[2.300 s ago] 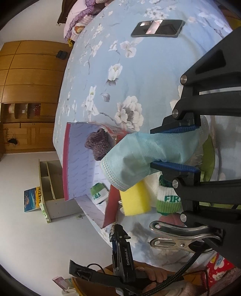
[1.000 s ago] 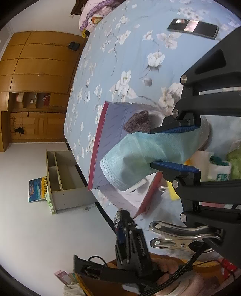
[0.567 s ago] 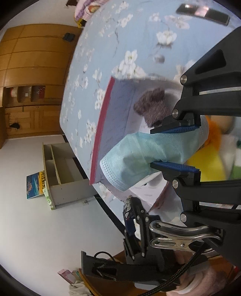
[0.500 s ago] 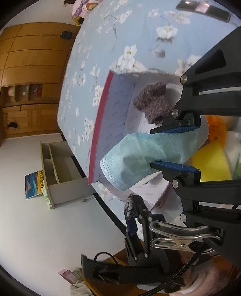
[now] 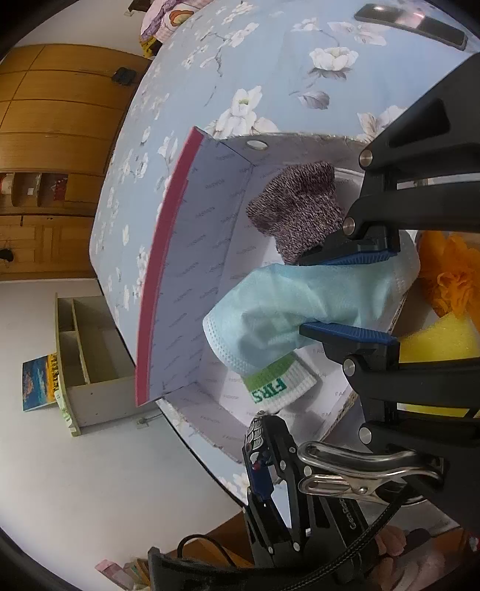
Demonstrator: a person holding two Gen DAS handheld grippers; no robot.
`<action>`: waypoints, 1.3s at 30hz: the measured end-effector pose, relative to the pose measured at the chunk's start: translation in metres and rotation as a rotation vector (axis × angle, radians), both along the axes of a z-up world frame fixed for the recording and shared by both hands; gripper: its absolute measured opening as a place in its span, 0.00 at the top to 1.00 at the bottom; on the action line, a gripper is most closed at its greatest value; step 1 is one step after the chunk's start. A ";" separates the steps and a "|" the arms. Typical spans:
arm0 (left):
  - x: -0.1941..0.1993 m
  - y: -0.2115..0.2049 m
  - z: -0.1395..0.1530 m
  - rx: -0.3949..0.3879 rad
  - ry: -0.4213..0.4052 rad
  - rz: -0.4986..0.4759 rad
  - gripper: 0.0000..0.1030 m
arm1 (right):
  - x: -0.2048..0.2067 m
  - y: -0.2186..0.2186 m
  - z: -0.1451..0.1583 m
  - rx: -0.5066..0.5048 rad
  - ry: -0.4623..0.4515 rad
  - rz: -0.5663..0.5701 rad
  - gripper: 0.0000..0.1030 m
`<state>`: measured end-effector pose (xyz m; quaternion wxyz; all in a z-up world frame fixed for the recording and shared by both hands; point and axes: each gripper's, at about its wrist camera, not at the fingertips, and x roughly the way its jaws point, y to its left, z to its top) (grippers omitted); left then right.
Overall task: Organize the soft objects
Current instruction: 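Carry the face mask and black pouch over the box with both grippers, then open both grippers to release the mask and pouch into the box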
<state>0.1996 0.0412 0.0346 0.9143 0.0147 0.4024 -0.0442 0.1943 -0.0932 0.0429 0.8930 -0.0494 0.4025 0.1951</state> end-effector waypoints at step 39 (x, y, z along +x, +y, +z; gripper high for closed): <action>-0.051 -0.013 0.025 -0.032 -0.058 -0.067 0.40 | -0.044 -0.027 0.015 0.044 -0.061 -0.073 0.57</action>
